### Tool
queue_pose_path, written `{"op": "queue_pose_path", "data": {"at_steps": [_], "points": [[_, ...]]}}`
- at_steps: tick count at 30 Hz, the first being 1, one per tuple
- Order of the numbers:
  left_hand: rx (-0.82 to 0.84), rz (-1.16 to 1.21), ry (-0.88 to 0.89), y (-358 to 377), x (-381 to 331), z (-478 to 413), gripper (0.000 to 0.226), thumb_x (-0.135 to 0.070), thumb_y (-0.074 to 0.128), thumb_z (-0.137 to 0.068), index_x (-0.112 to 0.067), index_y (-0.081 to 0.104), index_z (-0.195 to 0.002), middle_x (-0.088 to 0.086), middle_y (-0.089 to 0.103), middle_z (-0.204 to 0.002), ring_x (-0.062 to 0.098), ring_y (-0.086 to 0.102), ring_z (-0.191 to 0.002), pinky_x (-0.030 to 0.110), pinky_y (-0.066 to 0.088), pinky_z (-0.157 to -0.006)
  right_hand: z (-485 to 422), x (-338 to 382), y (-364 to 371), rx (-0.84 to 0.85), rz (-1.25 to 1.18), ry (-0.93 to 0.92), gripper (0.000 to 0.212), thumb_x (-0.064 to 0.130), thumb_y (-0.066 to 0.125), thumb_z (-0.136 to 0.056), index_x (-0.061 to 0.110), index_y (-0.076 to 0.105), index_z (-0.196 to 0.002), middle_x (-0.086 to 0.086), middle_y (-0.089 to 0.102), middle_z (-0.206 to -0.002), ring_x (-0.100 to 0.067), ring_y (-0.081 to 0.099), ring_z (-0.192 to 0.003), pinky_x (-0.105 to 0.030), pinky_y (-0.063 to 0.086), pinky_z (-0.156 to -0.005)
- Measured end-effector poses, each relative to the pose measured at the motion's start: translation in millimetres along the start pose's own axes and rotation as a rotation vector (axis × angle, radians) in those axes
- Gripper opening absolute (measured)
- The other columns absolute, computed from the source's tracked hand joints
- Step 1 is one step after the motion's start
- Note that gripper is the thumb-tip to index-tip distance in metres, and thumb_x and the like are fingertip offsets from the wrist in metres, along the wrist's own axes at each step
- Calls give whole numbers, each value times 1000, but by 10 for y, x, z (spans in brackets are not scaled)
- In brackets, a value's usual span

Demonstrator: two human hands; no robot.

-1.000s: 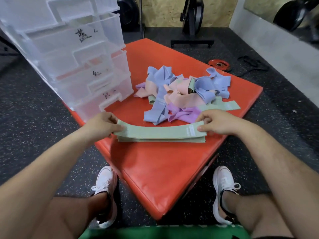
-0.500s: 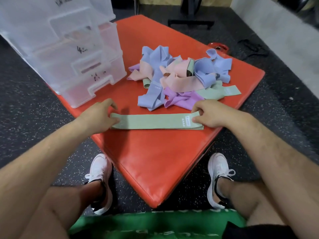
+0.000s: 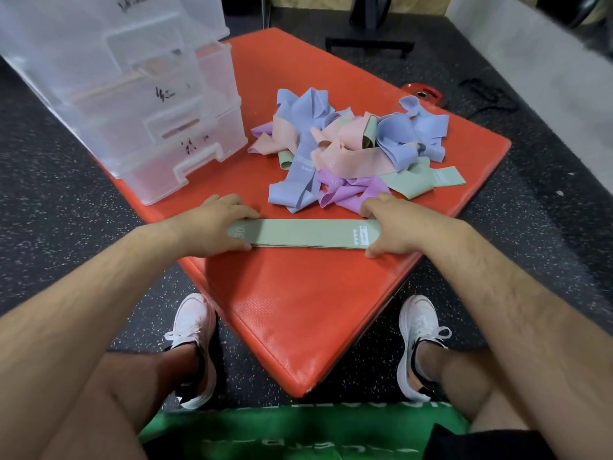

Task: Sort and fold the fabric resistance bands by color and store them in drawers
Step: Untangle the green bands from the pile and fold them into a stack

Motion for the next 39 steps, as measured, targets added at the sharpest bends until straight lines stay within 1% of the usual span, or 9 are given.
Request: {"op": "queue_pose_path", "data": {"at_steps": [12,16,19,22,27,32,35,37,39], "points": [[-6,-17,20,25,-11,-29,57,-42,77,-80,-28,56,-131,-4,47,-123,19,43,-116,26,27,-103,56,-63,-25,3,30,27,63,47,85,-71,21,57,-121,0,51,-119,-21,56,-102,-40,48,-93],[16,-88,-70,15,14,-34,78,-69,70,-66,-33,49,-132,-7,43,-123,21,42,-116,46,41,-104,88,-59,-71,-21,-1,26,70,60,80,-68,22,55,-121,1,50,-121,-20,54,-105,-40,49,-93],[-118,-56,-86,-199,-150,-53,92,-83,51,-52,-25,48,-123,-2,43,-121,24,44,-113,47,43,-99,130,-75,-199,-104,-50,21,63,63,72,-76,21,57,-121,0,52,-123,-21,55,-106,-39,49,-92],[-255,-58,-22,-372,-449,-160,87,-83,42,-55,-25,48,-120,-1,44,-121,26,46,-114,44,42,-96,180,-113,-294,-175,-111,40,58,56,67,-85,22,56,-130,-3,51,-127,-23,55,-111,-37,48,-91],[-235,-67,128,-242,-1080,-471,73,-72,51,-70,-28,50,-129,-2,45,-129,25,45,-119,36,32,-89,143,-449,-268,-207,-140,152,48,48,57,-93,17,56,-130,-9,43,-135,-31,54,-118,-44,48,-96],[-178,-51,224,-38,-1552,-713,85,-76,38,-69,-28,49,-138,-6,44,-139,22,46,-123,37,32,-97,25,-809,-38,-86,-115,223,45,38,50,-98,21,51,-140,-15,12,-162,-37,41,-137,-42,40,-110],[-167,-77,244,39,-1696,-811,69,-65,57,-81,-28,47,-139,-7,41,-143,22,43,-128,38,31,-102,-33,-901,7,-63,-138,227,48,38,50,-98,24,48,-144,-12,-4,-167,-36,31,-145,-42,34,-115],[-165,-74,248,51,-1732,-859,70,-64,53,-79,-27,48,-139,-6,41,-143,22,43,-129,40,33,-103,-57,-921,29,-47,-153,227,51,36,49,-98,22,44,-147,-12,-2,-167,-35,29,-146,-42,34,-116],[-162,-51,242,49,-1735,-885,75,-66,44,-74,-26,49,-138,-5,43,-142,23,45,-128,42,36,-104,-73,-904,31,-53,-159,218,52,33,49,-98,15,43,-146,-15,17,-161,-36,35,-141,-43,37,-112]]}}
Point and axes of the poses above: each hand's wrist, its own z-axis away from the middle knuckle, its own y-axis out of the palm, x = y × z, the point moved 8 cm from there along -z, towards the middle knuckle
